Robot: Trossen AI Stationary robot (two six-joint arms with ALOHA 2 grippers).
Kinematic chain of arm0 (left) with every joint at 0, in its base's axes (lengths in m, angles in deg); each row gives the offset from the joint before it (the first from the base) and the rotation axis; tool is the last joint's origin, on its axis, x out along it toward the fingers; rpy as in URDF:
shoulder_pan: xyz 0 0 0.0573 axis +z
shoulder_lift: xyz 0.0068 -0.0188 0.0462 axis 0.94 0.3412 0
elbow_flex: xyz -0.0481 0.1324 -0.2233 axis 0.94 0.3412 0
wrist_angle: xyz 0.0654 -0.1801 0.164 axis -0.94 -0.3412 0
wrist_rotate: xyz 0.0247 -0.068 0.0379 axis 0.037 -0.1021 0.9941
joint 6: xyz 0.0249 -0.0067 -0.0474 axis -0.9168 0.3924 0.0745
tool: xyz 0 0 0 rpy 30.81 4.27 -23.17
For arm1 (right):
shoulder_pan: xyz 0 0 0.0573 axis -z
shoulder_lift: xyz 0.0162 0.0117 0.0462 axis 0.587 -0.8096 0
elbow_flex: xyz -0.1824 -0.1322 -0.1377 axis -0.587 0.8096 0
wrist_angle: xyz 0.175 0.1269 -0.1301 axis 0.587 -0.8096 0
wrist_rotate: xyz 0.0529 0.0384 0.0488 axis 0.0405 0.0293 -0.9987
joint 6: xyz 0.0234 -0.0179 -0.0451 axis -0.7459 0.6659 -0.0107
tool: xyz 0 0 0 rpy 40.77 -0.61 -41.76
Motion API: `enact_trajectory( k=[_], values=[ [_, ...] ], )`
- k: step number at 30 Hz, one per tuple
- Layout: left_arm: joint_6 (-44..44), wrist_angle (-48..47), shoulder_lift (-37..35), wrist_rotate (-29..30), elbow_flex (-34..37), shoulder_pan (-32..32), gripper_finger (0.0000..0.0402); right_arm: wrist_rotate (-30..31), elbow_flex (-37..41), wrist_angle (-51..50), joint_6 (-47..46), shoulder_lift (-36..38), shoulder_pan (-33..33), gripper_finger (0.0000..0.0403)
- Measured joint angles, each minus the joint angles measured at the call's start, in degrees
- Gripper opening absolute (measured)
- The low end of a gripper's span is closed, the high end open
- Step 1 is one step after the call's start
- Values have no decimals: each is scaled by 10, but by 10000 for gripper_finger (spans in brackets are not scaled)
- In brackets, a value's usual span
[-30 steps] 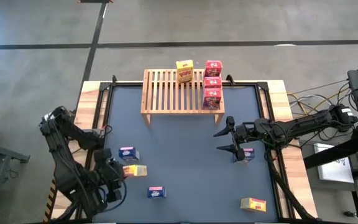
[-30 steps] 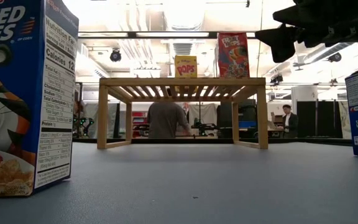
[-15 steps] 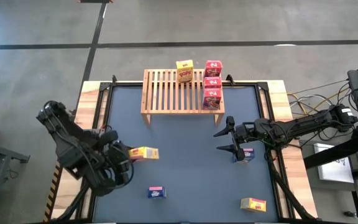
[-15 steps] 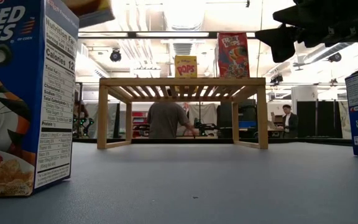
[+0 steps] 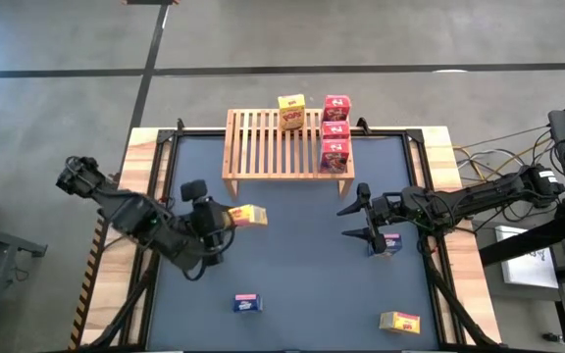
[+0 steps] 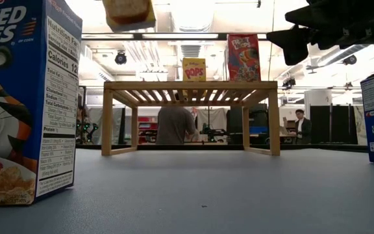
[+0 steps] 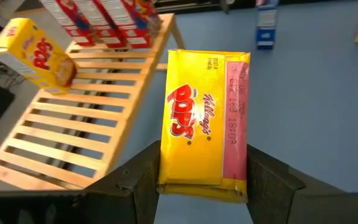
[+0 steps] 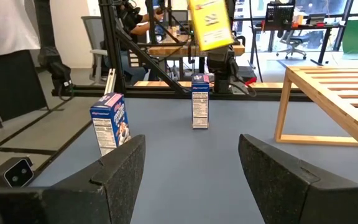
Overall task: Stack cereal on shelf
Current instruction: Put the left yellow cereal box on the shelf aligned with the other yellow cereal box
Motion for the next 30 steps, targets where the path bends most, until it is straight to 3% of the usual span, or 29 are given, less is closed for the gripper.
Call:
enact_trajectory(
  k=[8,16,30],
  values=[
    [-67,42,-2,-16,0,72,174,0,0,0,1,0,0,247],
    [-194,130,1,-60,0,150,174,0,0,4,1,0,0,247],
    [-356,256,-5,-276,8,362,174,0,0,30,-21,0,0,247]
  ],
)
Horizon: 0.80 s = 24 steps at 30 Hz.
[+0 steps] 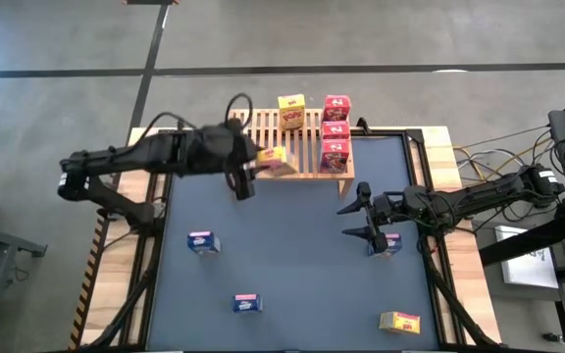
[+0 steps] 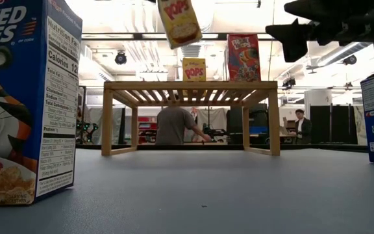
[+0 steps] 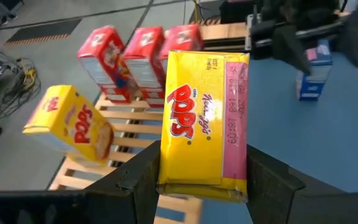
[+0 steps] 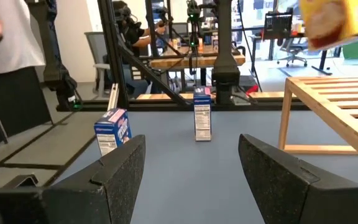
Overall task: Stack cereal on shelf
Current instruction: Put the left yellow cereal box on the shelf aligned with the other yellow cereal box
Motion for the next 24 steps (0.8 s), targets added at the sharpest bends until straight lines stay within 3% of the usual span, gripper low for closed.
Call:
enact_trajectory(
  k=[6,11,24],
  values=[
    [-19,8,8,-106,3,101,174,0,0,6,-15,-3,0,247],
    [-33,27,33,-163,8,147,174,0,0,25,4,-3,0,247],
    [-119,29,100,-177,-32,176,174,0,0,49,84,-2,1,247]
  ],
)
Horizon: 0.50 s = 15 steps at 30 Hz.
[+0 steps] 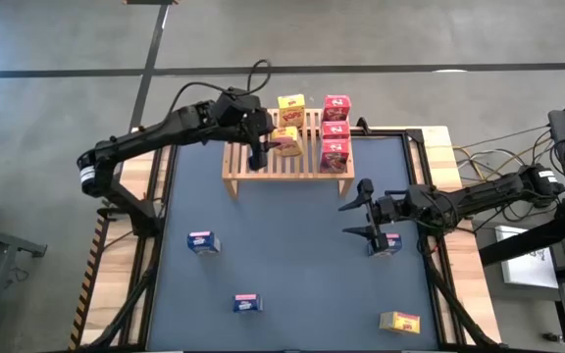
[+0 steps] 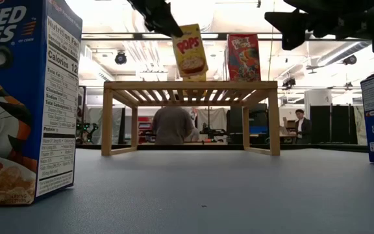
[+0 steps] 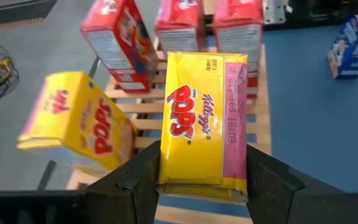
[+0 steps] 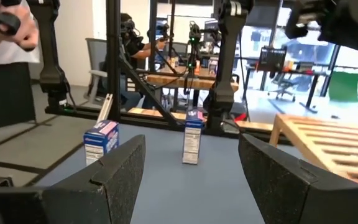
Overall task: Stack cereal on shelf
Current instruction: Put the left yellow cereal box on the shelf aligned with the other yellow cereal box
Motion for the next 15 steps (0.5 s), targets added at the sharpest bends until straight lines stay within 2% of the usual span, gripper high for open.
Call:
enact_trajectory(
  k=[8,15],
  values=[
    [-22,-28,44,-19,-73,18,174,0,0,20,32,0,0,247],
    [-39,-108,116,-22,-151,22,174,0,0,20,33,0,0,247]
  ],
)
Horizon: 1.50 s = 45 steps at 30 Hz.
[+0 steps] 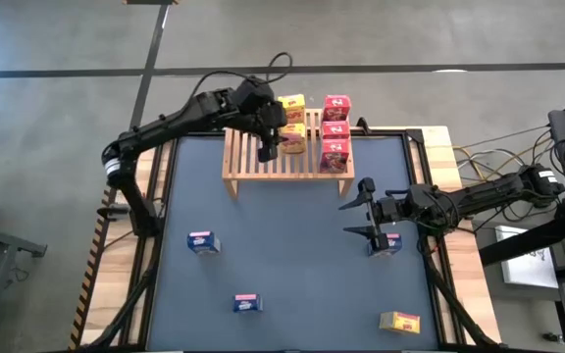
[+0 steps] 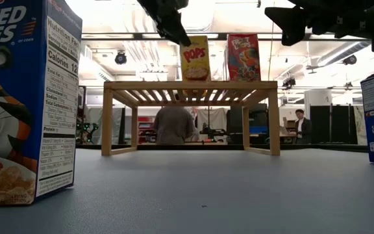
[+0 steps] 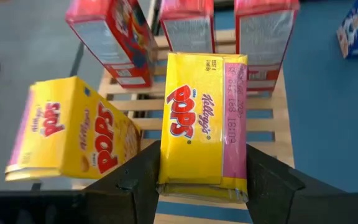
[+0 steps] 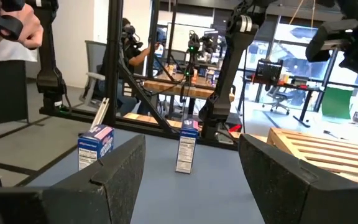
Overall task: Stack cereal on shelf
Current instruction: Put the left yellow cereal box on the shelf aligned with the other yellow cereal box
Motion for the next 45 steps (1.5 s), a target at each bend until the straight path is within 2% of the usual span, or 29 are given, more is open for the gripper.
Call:
enact_trajectory(
  k=[11,17,45],
  values=[
    [-22,-103,102,0,-169,9,174,0,0,-2,-2,0,0,247],
    [-10,-157,131,2,-232,20,174,0,0,-13,-2,-1,0,247],
    [19,-165,138,-7,-218,21,174,0,0,-14,-6,-1,0,247]
  ],
)
